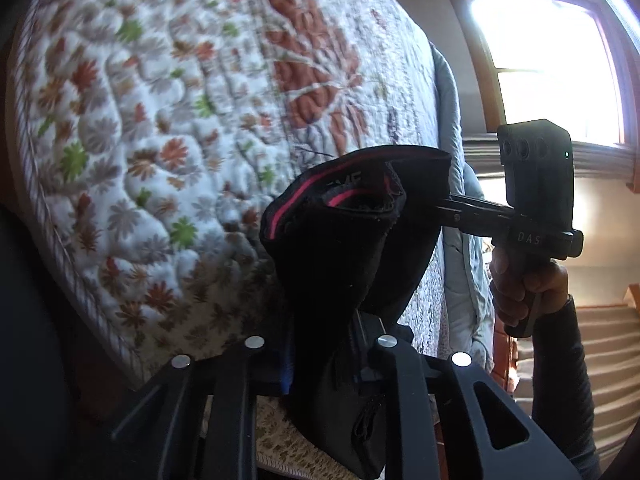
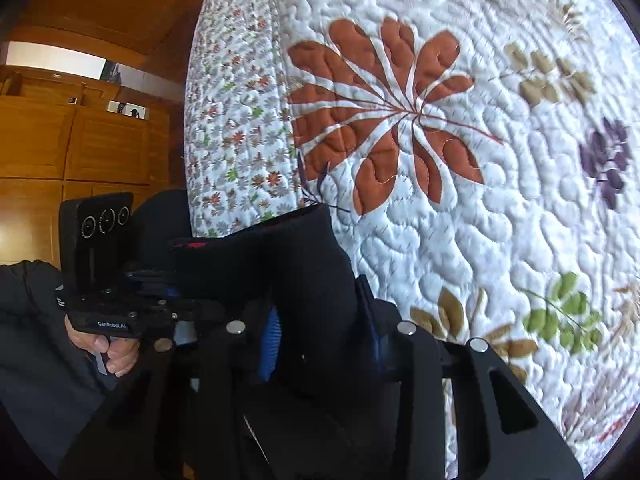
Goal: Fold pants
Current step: 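Lift the black pants off the quilt with both tools gripping their ends, then hold the pants raised between both tools above the quilt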
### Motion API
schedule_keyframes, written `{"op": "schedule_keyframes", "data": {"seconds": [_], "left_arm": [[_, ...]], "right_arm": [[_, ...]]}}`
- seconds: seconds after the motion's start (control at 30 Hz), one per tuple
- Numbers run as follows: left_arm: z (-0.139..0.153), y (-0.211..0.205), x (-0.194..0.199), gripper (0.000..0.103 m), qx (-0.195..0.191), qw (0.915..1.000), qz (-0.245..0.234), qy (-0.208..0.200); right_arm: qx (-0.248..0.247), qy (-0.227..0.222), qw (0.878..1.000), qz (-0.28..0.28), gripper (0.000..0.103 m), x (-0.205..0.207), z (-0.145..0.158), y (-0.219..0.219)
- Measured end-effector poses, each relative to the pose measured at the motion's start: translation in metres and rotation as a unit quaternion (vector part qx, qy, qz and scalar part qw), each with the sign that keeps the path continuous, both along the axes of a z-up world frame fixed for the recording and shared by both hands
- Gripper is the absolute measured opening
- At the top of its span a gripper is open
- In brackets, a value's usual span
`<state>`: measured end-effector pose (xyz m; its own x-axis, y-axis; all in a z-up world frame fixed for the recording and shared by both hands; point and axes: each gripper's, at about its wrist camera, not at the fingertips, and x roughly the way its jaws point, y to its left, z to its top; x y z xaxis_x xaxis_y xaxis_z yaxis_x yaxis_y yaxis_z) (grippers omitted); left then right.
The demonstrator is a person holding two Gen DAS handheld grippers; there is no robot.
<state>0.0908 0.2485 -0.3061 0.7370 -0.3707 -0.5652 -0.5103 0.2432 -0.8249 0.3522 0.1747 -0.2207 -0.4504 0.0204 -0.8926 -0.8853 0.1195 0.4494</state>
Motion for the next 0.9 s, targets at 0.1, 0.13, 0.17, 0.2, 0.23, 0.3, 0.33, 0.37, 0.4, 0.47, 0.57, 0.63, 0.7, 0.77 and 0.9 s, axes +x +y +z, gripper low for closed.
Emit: {"op": "schedule_keyframes", "data": {"seconds": [0.1,0.13,0.17,0.2,0.23,0.3,0.33,0.37,0.4,0.47,0.57,0.63,0.7,0.77,0.9], "left_arm": [[0.019,-0.004,0.004,0.018,0.023,0.9995,-0.015,-0.011],[0.027,-0.007,0.005,0.018,0.034,0.999,-0.023,-0.017],[0.035,-0.009,0.006,0.017,0.045,0.9983,-0.03,-0.021],[0.043,-0.012,0.008,0.017,0.054,0.9976,-0.037,-0.025],[0.052,-0.015,0.009,0.017,0.064,0.9965,-0.045,-0.031],[0.068,-0.02,0.01,0.017,0.083,0.9942,-0.056,-0.041],[0.075,-0.024,0.011,0.017,0.091,0.9929,-0.061,-0.046],[0.082,-0.027,0.012,0.016,0.098,0.9917,-0.066,-0.05],[0.089,-0.033,0.013,0.016,0.106,0.9903,-0.071,-0.056],[0.102,-0.042,0.016,0.016,0.118,0.9875,-0.082,-0.064],[0.119,-0.052,0.012,0.016,0.133,0.9835,-0.097,-0.075],[0.131,-0.06,0.014,0.016,0.146,0.9798,-0.107,-0.085],[0.141,-0.066,0.015,0.016,0.16,0.9757,-0.117,-0.093],[0.147,-0.072,0.012,0.016,0.169,0.9728,-0.125,-0.098],[0.159,-0.084,0.014,0.016,0.184,0.9668,-0.141,-0.108]], "right_arm": [[0.009,-0.021,1.0,0.001,0.033,-0.005,0.02,-0.007],[0.012,-0.027,1.0,0.001,0.032,-0.006,0.028,-0.01],[0.017,-0.037,0.999,0.0,0.032,-0.007,0.039,-0.015],[0.019,-0.042,0.999,0.0,0.032,-0.01,0.044,-0.017],[0.023,-0.049,0.999,-0.001,0.032,-0.012,0.052,-0.021],[0.031,-0.062,0.998,-0.004,0.032,-0.014,0.07,-0.03],[0.034,-0.067,0.997,-0.007,0.032,-0.014,0.078,-0.034],[0.039,-0.073,0.996,-0.009,0.031,-0.015,0.089,-0.04],[0.041,-0.077,0.996,-0.011,0.031,-0.015,0.094,-0.044],[0.046,-0.087,0.995,-0.016,0.031,-0.016,0.109,-0.054],[0.055,-0.101,0.993,-0.023,0.031,-0.018,0.127,-0.069],[0.063,-0.109,0.992,-0.027,0.031,-0.018,0.139,-0.079],[0.069,-0.116,0.99,-0.033,0.031,-0.019,0.148,-0.088],[0.074,-0.123,0.989,-0.04,0.031,-0.02,0.157,-0.097],[0.083,-0.136,0.986,-0.055,0.03,-0.023,0.172,-0.115]]}}
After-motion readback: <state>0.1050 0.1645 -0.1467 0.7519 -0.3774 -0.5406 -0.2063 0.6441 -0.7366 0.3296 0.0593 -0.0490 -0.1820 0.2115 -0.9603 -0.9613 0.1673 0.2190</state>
